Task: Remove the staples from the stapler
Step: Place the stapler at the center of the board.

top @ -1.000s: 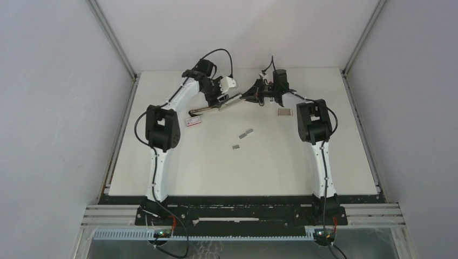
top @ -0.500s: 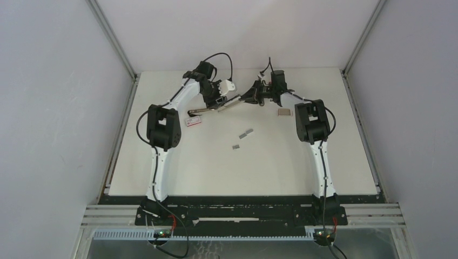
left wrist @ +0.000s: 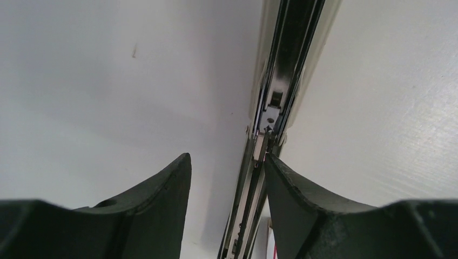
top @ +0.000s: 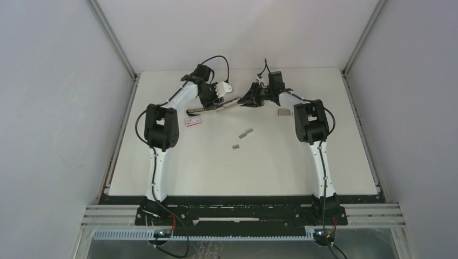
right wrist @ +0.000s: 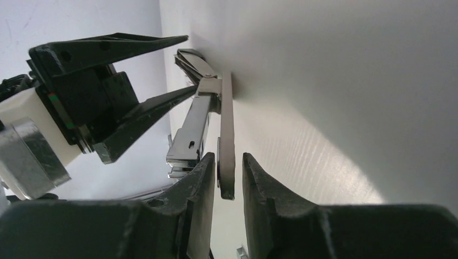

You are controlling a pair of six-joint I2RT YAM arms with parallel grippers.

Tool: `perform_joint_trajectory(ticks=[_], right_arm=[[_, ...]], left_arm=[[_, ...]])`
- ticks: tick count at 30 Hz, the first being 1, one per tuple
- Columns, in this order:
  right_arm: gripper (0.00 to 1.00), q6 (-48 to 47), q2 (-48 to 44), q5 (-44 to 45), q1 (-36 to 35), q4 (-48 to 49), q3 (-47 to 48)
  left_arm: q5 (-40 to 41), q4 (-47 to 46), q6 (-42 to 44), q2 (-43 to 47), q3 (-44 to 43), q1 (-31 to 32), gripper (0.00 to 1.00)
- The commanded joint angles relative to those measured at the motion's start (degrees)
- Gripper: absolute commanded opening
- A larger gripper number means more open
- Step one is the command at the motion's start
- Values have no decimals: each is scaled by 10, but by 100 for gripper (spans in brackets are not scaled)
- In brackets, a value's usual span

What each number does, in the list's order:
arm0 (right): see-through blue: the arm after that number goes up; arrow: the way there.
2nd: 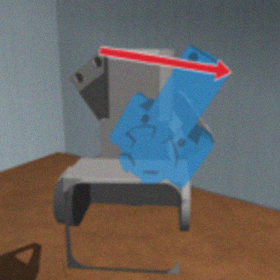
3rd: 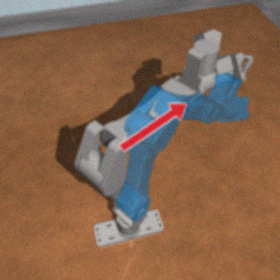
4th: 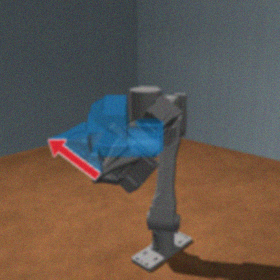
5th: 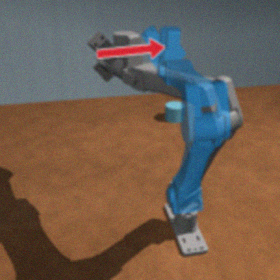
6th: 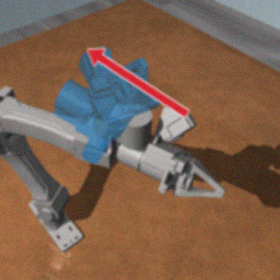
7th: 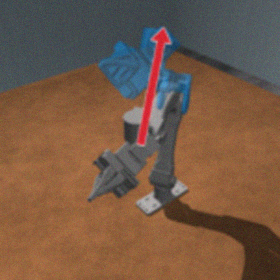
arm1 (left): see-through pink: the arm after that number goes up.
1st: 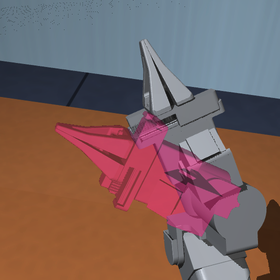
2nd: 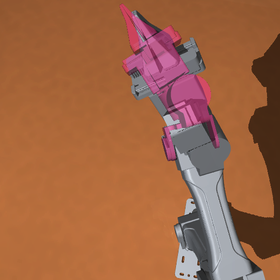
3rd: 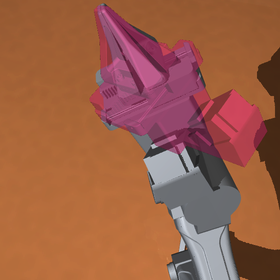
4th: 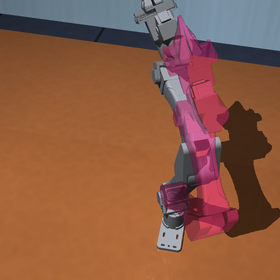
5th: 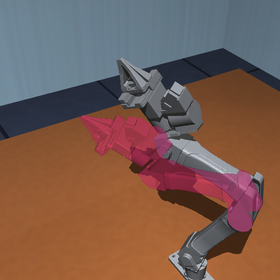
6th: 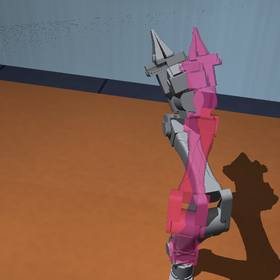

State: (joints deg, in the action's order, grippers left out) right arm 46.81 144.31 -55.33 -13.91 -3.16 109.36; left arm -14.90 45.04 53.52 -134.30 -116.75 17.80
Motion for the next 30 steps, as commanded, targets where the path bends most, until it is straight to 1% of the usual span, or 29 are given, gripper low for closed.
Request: perform_joint_trajectory(ticks=[1, 8, 30], right_arm=[[25, -36, -54, 20, 1, -28, 2], [26, -53, -74, 36, 3, -52, -10], [27, -83, -123, 55, 7, -85, -22]], left_arm=[[12, -30, -18, 47, 38, -20, 56], [15, -54, -26, 63, 79, -32, 55], [29, -91, -63, 64, 81, -50, 54]])
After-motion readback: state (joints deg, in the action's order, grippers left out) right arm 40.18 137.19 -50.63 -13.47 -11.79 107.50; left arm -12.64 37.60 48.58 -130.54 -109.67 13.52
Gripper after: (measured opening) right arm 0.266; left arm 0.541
